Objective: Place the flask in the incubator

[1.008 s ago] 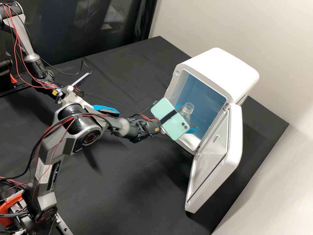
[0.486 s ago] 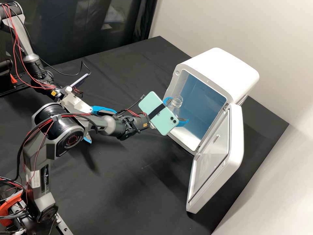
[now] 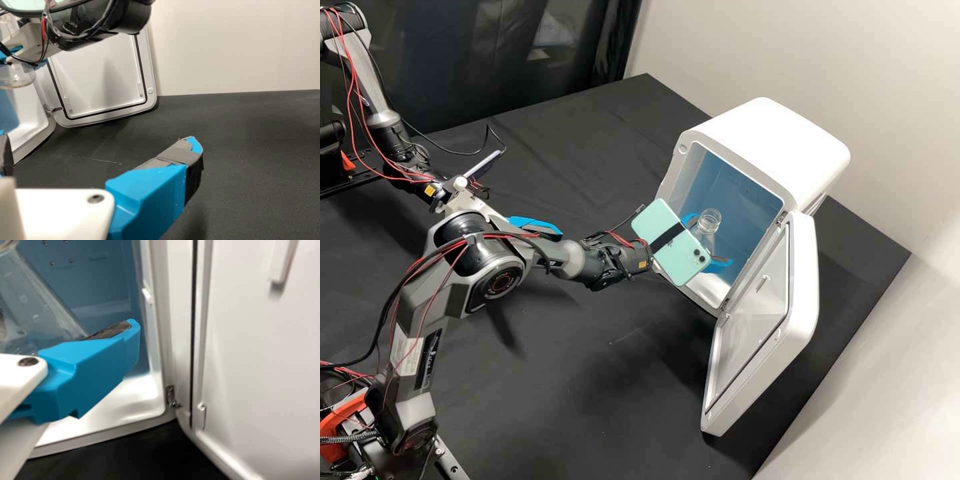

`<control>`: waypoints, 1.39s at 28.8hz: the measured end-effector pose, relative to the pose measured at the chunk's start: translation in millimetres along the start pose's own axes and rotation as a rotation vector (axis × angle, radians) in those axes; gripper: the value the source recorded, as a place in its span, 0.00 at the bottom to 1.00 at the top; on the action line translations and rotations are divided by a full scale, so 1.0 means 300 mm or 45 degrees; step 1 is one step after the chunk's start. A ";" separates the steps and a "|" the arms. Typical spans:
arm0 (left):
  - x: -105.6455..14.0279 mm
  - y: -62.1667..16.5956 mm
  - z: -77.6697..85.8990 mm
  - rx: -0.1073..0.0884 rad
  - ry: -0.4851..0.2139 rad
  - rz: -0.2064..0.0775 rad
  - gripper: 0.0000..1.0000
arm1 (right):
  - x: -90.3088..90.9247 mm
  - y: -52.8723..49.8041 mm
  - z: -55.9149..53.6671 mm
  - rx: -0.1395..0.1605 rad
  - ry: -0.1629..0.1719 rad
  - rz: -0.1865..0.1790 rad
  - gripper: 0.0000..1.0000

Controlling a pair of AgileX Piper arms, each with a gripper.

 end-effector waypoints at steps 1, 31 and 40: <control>0.000 0.000 0.000 0.000 0.000 0.000 1.00 | 0.009 0.005 -0.002 0.000 -0.002 0.010 0.00; 0.000 0.000 0.000 0.000 0.000 0.000 1.00 | 0.136 0.045 -0.067 -0.026 -0.005 0.030 0.00; 0.000 0.000 0.000 0.000 0.000 0.000 1.00 | 0.165 0.060 -0.091 -0.032 -0.002 0.040 0.00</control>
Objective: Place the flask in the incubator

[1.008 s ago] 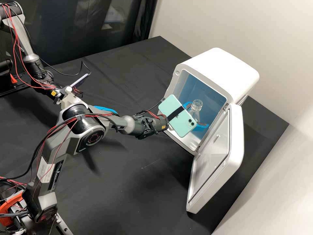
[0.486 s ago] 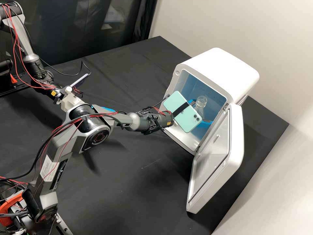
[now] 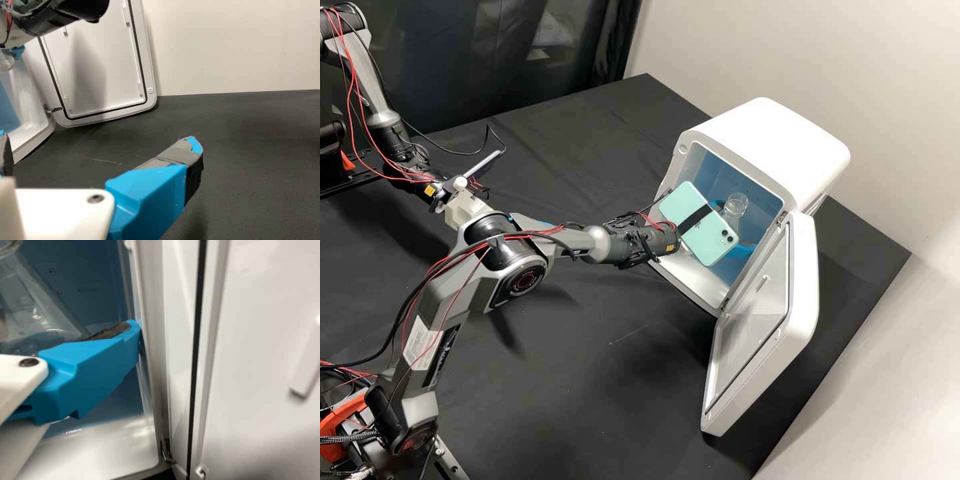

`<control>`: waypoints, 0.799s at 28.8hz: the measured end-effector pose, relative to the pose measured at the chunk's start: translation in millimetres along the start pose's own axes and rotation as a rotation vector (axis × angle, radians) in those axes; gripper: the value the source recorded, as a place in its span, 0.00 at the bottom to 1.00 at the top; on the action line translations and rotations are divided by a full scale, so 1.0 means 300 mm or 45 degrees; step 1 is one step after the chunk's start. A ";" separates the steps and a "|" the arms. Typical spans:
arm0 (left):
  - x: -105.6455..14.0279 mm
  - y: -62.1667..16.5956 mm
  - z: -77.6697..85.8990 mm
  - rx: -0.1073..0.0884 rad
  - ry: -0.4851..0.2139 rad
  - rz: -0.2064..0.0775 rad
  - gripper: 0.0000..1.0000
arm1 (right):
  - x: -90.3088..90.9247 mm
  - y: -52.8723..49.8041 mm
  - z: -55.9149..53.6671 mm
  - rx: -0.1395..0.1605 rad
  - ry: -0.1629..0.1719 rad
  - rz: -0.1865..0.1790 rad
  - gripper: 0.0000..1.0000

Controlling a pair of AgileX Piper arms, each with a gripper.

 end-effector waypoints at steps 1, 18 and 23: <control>0.000 0.000 0.000 0.000 0.000 0.000 1.00 | 0.005 -0.001 0.000 0.000 0.000 -0.001 0.00; 0.000 0.001 -0.004 -0.001 0.005 0.001 1.00 | 0.058 -0.030 0.022 -0.008 -0.051 -0.049 0.00; 0.000 0.001 -0.006 0.001 0.005 0.001 1.00 | 0.049 -0.051 0.045 -0.014 -0.073 -0.067 0.00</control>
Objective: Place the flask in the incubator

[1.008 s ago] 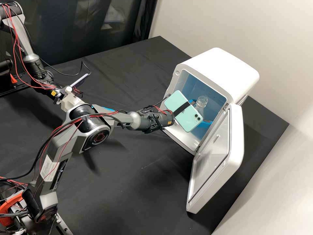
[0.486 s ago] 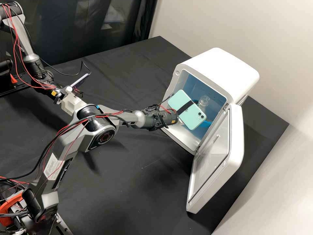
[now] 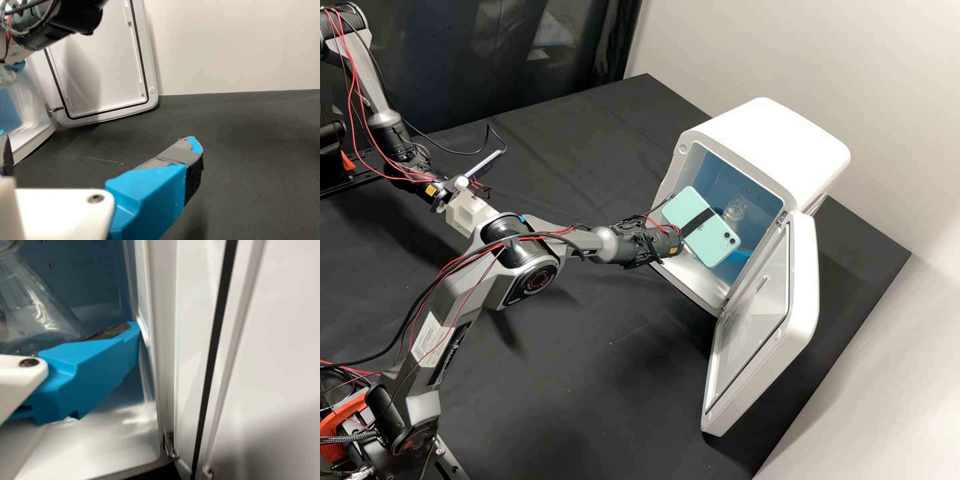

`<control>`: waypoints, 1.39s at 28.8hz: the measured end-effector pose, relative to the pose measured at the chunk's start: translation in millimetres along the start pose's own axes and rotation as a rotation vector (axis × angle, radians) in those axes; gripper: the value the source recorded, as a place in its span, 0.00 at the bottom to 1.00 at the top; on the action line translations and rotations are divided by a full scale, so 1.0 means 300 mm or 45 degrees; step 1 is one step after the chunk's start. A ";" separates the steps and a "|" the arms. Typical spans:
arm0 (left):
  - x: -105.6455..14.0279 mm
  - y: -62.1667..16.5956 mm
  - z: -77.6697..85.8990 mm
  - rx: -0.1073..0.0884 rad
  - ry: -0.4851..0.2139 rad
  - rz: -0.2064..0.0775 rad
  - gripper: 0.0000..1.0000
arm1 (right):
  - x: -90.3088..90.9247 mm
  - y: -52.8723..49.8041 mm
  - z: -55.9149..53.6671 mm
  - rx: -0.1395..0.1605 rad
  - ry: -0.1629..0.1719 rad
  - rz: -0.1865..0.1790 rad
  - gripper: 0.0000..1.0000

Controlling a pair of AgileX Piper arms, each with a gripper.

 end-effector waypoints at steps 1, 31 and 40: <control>0.001 -0.002 0.000 0.000 0.000 0.000 1.00 | -0.002 -0.009 0.006 0.000 -0.007 -0.008 0.00; -0.005 -0.071 -0.033 0.004 0.027 -0.073 1.00 | 0.064 -0.231 0.139 -0.036 -0.124 -0.168 0.00; -0.004 -0.091 -0.057 0.004 0.049 -0.095 1.00 | 0.103 -0.250 0.169 -0.056 -0.143 -0.160 0.00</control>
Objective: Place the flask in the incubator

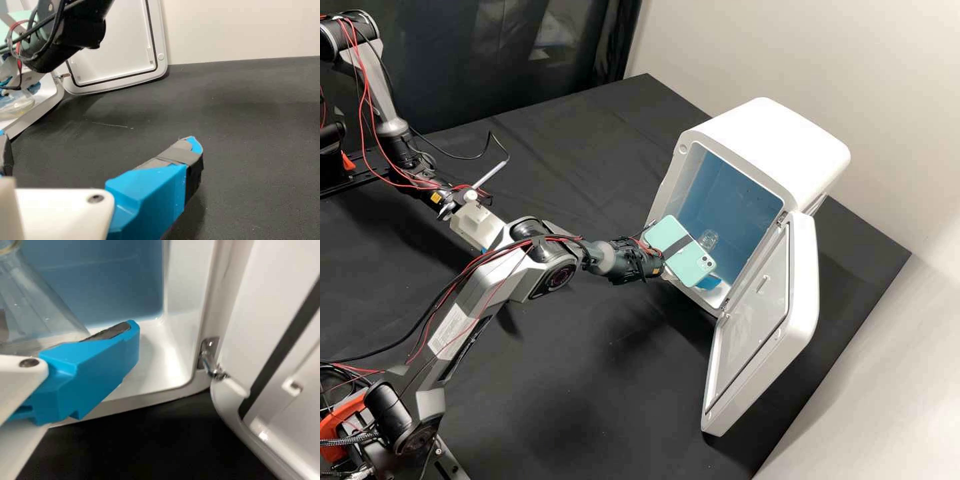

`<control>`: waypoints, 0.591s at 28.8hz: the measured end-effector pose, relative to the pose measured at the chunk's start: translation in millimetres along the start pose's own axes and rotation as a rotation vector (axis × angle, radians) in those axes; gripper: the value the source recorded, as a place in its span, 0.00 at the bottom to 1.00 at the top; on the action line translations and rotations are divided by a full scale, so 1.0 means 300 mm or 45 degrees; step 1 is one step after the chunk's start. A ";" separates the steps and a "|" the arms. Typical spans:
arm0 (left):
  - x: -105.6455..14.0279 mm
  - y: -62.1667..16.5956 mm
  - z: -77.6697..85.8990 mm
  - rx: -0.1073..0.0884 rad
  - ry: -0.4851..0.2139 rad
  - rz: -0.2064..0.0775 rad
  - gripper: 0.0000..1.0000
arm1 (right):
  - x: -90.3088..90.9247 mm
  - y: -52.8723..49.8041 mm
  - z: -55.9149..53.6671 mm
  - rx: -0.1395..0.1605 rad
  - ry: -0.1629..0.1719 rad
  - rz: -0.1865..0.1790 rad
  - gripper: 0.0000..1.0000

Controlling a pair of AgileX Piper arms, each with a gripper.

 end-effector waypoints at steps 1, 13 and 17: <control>0.000 0.000 0.000 0.000 0.000 0.000 1.00 | 0.005 -0.002 0.001 -0.006 0.000 0.001 0.00; 0.000 -0.001 0.000 0.000 0.000 -0.002 1.00 | 0.052 0.016 0.015 -0.027 0.007 0.044 0.00; 0.002 -0.005 -0.001 0.000 0.001 -0.005 1.00 | 0.068 0.026 0.018 -0.019 0.005 0.060 0.00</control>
